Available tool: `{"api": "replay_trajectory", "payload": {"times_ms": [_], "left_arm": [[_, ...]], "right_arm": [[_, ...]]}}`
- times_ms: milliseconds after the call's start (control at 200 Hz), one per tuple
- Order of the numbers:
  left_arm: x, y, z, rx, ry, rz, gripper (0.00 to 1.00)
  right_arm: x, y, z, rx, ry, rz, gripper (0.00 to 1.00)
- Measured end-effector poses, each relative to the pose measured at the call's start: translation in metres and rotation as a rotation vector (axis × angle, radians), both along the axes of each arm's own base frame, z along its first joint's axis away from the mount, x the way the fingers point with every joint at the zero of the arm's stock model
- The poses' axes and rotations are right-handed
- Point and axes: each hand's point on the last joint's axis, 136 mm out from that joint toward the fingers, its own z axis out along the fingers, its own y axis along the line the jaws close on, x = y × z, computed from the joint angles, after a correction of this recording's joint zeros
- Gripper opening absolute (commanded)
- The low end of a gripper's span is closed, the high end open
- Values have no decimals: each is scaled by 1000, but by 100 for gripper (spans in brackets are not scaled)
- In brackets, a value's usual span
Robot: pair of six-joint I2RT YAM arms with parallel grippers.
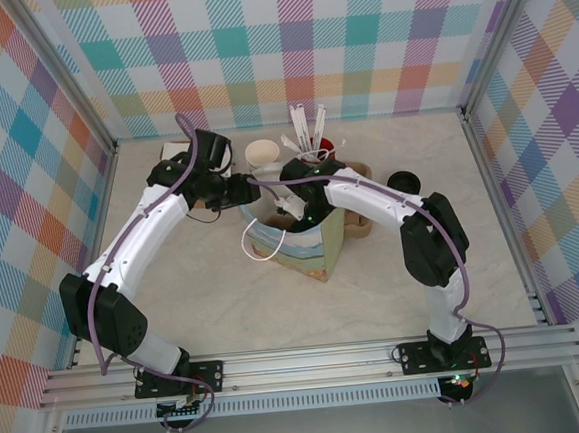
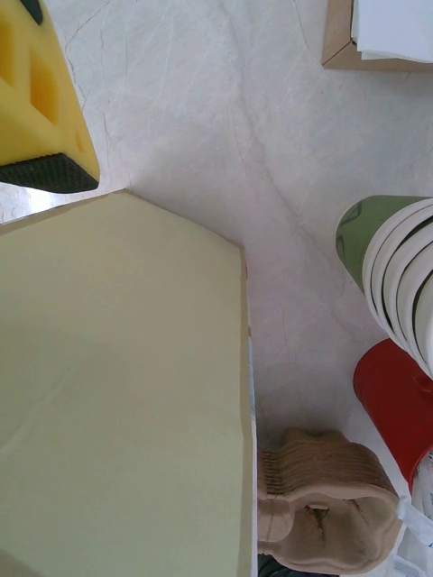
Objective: Pack the takeout coffee
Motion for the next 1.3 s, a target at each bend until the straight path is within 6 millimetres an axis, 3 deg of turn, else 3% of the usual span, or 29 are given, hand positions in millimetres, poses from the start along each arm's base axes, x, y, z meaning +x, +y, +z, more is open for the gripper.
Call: {"api": "replay_trajectory", "payload": {"times_ms": [985, 1300], "left_arm": [[-5, 1, -3, 16, 16, -26, 62], [-5, 1, -4, 17, 17, -26, 64]], "right_arm": [[11, 12, 73, 91, -67, -25, 100], [8, 9, 81, 93, -67, -27, 100]]}}
